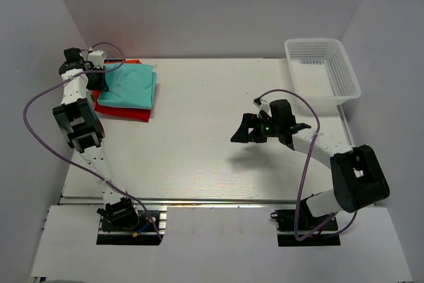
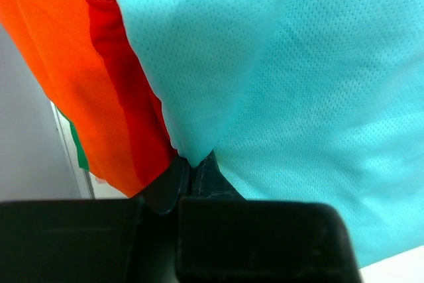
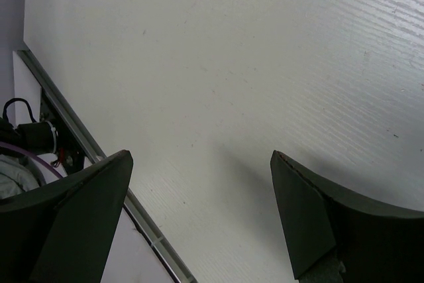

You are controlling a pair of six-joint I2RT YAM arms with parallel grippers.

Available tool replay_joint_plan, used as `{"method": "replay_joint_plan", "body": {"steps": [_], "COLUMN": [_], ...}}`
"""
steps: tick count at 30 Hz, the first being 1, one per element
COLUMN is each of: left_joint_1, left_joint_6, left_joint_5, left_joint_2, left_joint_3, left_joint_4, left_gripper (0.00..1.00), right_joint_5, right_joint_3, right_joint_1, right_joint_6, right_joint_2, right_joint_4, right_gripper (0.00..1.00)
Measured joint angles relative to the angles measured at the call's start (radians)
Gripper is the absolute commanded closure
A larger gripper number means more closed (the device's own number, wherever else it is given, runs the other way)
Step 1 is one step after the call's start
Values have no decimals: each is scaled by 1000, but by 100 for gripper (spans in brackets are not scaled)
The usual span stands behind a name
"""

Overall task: Fold and stack the t-shirts
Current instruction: Put the neatly folded tshirt into the corner of the board with the left arm

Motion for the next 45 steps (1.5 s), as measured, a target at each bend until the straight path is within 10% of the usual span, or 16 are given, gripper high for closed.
{"method": "replay_joint_plan", "body": {"steps": [3,7,23,30,45], "left_joint_1": [8,12,20,18,35], "left_joint_6": [5,-10,-11,-26,-111], "left_joint_5": [11,-5,12,60,102], "left_joint_2": [-2,-2,116,142,3], "left_joint_3": [4,35,172,179,47], "left_joint_4": [-2,-3,-18,-17,109], "left_gripper": [7,0,8,100,100], "right_joint_5": [-2,-6,-34,-45,-70], "right_joint_3": [0,2,55,61,92], "right_joint_1": [0,0,0,0,2], "right_joint_6": [2,3,3,14,27], "right_joint_2": [0,6,79,103,141], "right_joint_4": [2,7,22,29,47], "right_gripper": [10,10,10,10,10]}}
